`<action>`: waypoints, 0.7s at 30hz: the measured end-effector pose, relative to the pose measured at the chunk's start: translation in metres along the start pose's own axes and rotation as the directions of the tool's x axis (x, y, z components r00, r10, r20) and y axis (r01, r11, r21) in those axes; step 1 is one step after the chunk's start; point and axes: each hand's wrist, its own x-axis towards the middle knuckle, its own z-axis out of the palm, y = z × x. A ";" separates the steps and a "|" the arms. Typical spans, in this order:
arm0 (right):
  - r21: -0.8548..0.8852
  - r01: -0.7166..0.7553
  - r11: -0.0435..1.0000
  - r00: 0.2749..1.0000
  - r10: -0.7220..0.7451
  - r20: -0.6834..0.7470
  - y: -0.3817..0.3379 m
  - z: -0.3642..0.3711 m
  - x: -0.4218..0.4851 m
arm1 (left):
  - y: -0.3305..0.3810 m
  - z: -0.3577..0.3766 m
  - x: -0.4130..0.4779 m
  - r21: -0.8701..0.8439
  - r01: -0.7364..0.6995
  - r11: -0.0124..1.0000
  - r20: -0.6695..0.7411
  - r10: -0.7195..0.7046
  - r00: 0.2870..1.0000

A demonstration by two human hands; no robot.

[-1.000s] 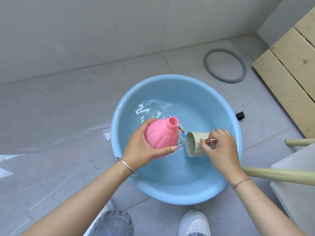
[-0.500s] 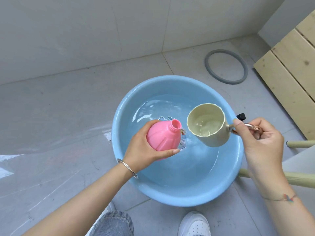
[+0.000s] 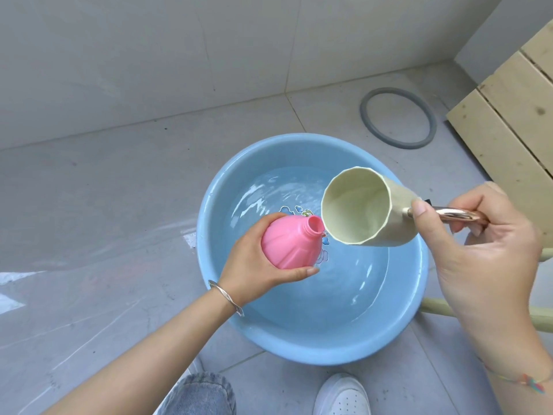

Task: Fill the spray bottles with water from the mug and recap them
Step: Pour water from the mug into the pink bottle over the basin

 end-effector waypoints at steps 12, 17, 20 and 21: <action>-0.183 0.282 0.942 0.959 -0.283 0.021 -0.012 0.004 0.001 | 0.000 0.000 -0.001 -0.003 0.008 1.000 -0.002 -0.008 1.000; -0.240 0.311 0.920 0.948 -0.317 0.012 -0.012 0.003 0.001 | 0.001 0.000 0.000 0.000 0.002 1.000 -0.004 -0.002 1.000; -0.238 0.326 0.915 0.944 -0.329 0.026 -0.011 0.002 0.003 | 0.000 0.000 0.000 0.002 0.005 1.000 -0.006 -0.005 1.000; -0.256 0.330 0.909 0.942 -0.335 0.026 -0.012 0.003 0.003 | -0.001 0.000 0.000 0.002 0.004 1.000 -0.006 -0.004 1.000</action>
